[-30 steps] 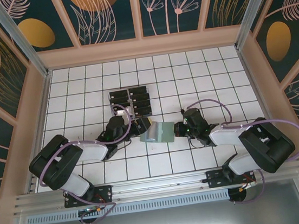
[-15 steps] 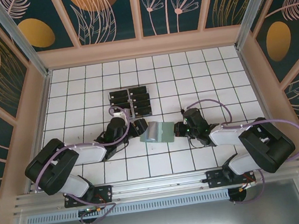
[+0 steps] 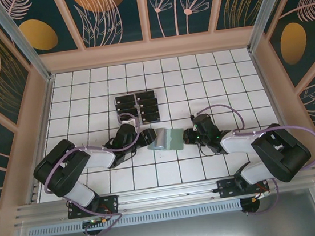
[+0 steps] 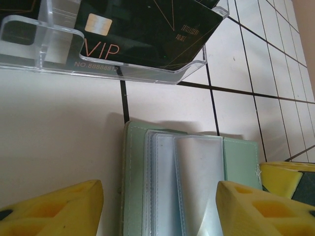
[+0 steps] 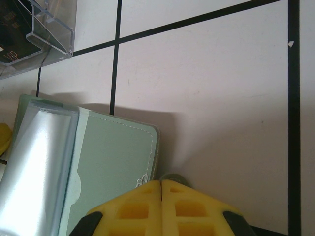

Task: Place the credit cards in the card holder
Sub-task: Flip over the card slot on the card holder.

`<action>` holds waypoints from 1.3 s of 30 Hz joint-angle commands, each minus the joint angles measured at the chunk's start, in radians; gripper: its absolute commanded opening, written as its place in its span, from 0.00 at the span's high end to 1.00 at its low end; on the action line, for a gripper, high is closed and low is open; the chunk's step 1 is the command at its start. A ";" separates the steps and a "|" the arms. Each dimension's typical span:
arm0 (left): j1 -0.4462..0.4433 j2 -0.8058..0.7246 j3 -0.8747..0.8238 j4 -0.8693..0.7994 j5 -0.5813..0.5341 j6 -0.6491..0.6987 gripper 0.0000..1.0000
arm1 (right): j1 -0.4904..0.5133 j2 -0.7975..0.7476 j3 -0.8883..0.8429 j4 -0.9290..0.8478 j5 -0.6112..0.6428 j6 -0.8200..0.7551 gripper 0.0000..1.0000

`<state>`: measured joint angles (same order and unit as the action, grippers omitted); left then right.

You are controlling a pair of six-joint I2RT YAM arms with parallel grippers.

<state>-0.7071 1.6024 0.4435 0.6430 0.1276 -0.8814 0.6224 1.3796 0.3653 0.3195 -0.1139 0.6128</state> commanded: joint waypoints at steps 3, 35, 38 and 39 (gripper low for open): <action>-0.008 0.038 0.030 0.038 0.072 0.019 0.38 | -0.006 0.035 -0.002 -0.014 0.005 0.002 1.00; -0.034 -0.071 -0.024 0.118 0.084 -0.004 0.66 | -0.006 0.061 -0.010 0.021 -0.010 0.008 1.00; -0.034 -0.073 -0.035 0.141 0.081 -0.014 0.71 | -0.006 0.057 -0.011 0.018 -0.007 0.007 1.00; -0.032 -0.074 -0.038 0.147 0.080 -0.015 0.72 | -0.007 0.056 -0.012 0.018 -0.007 0.007 1.00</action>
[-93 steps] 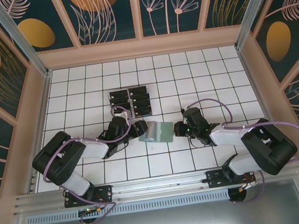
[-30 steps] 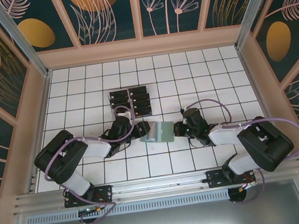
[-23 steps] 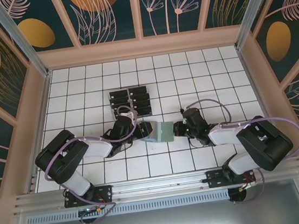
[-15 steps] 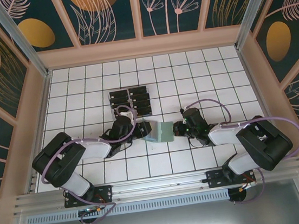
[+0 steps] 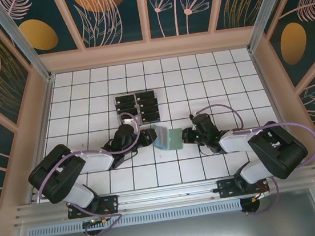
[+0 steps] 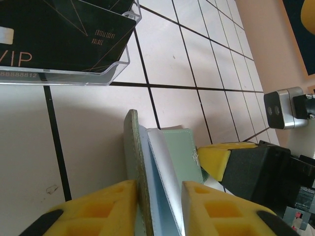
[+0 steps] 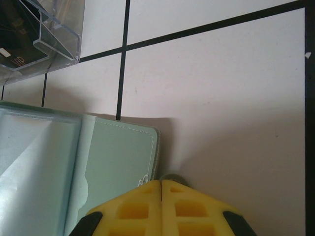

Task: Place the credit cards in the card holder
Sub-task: Flip over the card slot on the card holder.

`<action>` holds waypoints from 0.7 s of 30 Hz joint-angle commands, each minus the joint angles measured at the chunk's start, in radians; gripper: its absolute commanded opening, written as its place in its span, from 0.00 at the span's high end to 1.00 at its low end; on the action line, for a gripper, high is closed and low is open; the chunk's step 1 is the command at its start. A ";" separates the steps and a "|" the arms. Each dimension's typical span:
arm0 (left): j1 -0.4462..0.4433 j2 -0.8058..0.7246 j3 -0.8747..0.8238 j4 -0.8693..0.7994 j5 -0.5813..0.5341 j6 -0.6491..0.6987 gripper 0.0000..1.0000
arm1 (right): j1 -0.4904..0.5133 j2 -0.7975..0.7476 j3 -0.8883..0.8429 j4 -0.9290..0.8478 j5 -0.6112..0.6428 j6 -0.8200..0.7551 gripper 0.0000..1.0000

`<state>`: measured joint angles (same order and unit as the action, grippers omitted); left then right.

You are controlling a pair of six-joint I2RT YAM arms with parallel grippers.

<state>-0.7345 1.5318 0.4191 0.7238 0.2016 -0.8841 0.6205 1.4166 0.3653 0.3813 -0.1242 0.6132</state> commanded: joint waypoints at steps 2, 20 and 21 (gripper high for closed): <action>-0.005 -0.008 -0.014 0.069 0.006 -0.012 0.76 | -0.005 0.018 -0.013 -0.044 0.004 0.007 1.00; -0.014 0.004 0.027 0.106 0.053 -0.017 1.00 | -0.004 0.073 0.013 -0.021 -0.034 -0.001 1.00; -0.021 0.005 0.037 0.102 0.053 -0.014 1.00 | -0.005 0.078 0.015 -0.021 -0.036 -0.003 1.00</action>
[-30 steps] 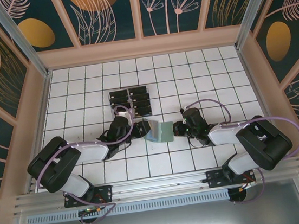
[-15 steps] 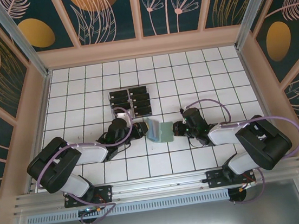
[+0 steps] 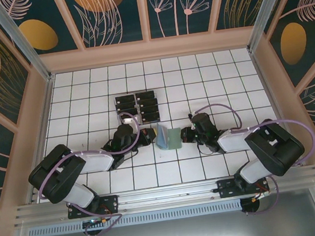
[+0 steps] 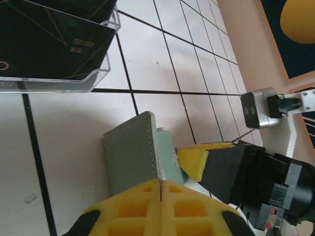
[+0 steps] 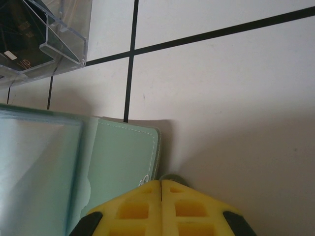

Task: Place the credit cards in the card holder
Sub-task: Flip over the card slot on the card holder.

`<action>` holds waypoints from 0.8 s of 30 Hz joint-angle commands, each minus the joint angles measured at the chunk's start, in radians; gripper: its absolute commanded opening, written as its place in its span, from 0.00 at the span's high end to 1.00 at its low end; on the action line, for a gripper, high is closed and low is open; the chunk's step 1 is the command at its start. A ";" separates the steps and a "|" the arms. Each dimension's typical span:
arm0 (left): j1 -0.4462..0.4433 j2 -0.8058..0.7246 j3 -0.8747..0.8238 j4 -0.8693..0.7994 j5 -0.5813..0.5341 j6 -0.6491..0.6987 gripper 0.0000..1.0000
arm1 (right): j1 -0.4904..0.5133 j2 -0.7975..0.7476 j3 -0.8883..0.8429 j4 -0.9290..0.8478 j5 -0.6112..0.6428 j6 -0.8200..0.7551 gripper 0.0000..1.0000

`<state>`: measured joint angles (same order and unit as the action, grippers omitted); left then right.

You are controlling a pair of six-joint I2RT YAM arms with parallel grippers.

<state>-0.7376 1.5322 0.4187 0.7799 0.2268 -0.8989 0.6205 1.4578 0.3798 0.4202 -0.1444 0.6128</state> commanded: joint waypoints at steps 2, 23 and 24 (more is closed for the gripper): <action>-0.033 0.012 0.060 0.035 0.032 0.008 1.00 | -0.005 0.045 0.004 -0.056 -0.019 -0.004 1.00; -0.063 -0.027 -0.006 -0.096 -0.182 -0.015 1.00 | -0.014 -0.110 0.048 -0.254 0.038 -0.019 0.75; -0.063 -0.034 -0.016 -0.096 -0.189 -0.021 1.00 | -0.013 -0.133 0.055 -0.278 0.043 -0.017 0.74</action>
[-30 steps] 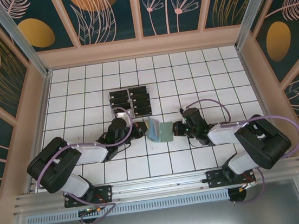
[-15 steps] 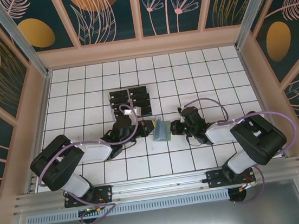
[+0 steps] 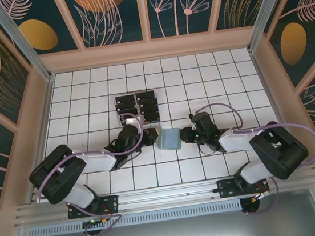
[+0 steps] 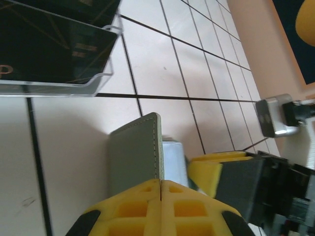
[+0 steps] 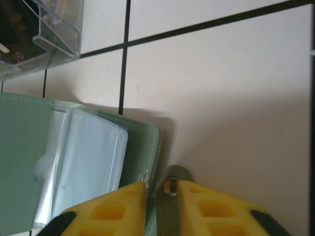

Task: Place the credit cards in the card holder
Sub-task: Flip over the card slot on the card holder.

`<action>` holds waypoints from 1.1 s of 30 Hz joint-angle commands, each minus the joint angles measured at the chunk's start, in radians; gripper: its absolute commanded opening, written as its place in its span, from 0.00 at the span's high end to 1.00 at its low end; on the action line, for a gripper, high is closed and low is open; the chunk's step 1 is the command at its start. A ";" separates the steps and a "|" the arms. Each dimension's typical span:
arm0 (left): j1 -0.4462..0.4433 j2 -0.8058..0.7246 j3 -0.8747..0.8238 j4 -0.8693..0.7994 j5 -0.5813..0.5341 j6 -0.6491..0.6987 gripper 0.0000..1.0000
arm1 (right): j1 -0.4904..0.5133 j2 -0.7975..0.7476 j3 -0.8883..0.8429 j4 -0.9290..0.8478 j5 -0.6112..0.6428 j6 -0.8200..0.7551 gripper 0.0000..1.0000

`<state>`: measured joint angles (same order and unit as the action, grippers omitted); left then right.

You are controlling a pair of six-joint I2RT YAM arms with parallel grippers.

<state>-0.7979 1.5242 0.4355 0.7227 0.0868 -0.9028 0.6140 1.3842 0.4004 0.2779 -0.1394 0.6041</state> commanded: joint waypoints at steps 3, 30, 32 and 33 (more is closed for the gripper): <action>-0.003 -0.042 -0.056 -0.036 -0.054 -0.026 1.00 | -0.005 -0.114 0.064 -0.194 0.036 0.004 0.71; -0.003 -0.088 -0.173 -0.008 -0.095 -0.060 1.00 | 0.169 -0.042 0.127 -0.174 0.009 0.105 0.60; -0.002 -0.086 -0.175 -0.005 -0.096 -0.061 1.00 | 0.171 -0.041 0.116 -0.168 0.008 0.113 0.61; -0.003 -0.086 -0.175 -0.004 -0.097 -0.061 1.00 | 0.172 -0.039 0.111 -0.164 0.006 0.115 0.60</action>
<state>-0.7979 1.4330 0.2729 0.7006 0.0090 -0.9524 0.7761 1.3521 0.5323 0.0830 -0.1303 0.6914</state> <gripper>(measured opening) 0.056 0.395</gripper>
